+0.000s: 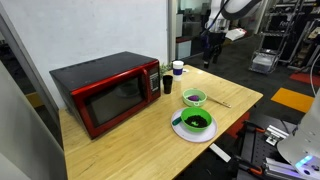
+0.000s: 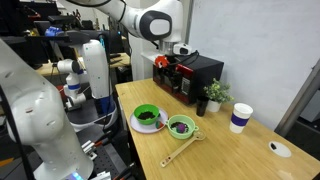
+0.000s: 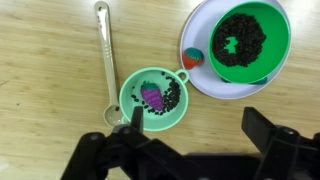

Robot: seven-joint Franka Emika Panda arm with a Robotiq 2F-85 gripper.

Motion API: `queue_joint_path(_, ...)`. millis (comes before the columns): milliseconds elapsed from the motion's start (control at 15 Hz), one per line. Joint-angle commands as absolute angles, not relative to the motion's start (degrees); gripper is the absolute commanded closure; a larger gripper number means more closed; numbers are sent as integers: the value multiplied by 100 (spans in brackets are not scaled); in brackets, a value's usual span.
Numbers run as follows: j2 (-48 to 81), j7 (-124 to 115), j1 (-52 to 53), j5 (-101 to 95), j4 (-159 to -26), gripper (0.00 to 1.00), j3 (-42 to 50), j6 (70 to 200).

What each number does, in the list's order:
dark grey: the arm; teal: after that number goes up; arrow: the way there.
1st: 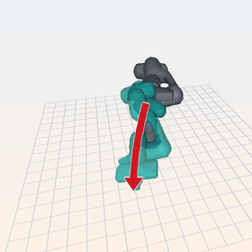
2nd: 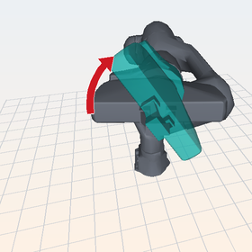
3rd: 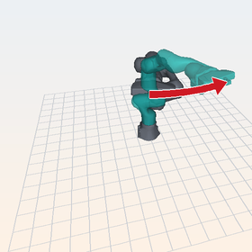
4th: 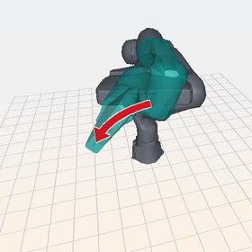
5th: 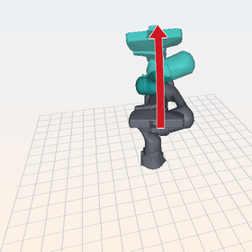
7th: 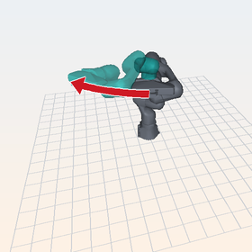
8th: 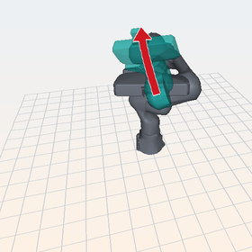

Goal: Remove the purple grapes from the light green pot and put them on the white plate

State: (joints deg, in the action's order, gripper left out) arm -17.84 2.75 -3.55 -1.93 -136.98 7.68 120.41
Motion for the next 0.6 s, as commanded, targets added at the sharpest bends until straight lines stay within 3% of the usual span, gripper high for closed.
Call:
queue_joint_path(0, -732, 836, -460, -187, -12748, 0, 919, 11794)
queue_joint_path(533, 1065, 959, -630, -318, -11536, 0, 914, 11754)
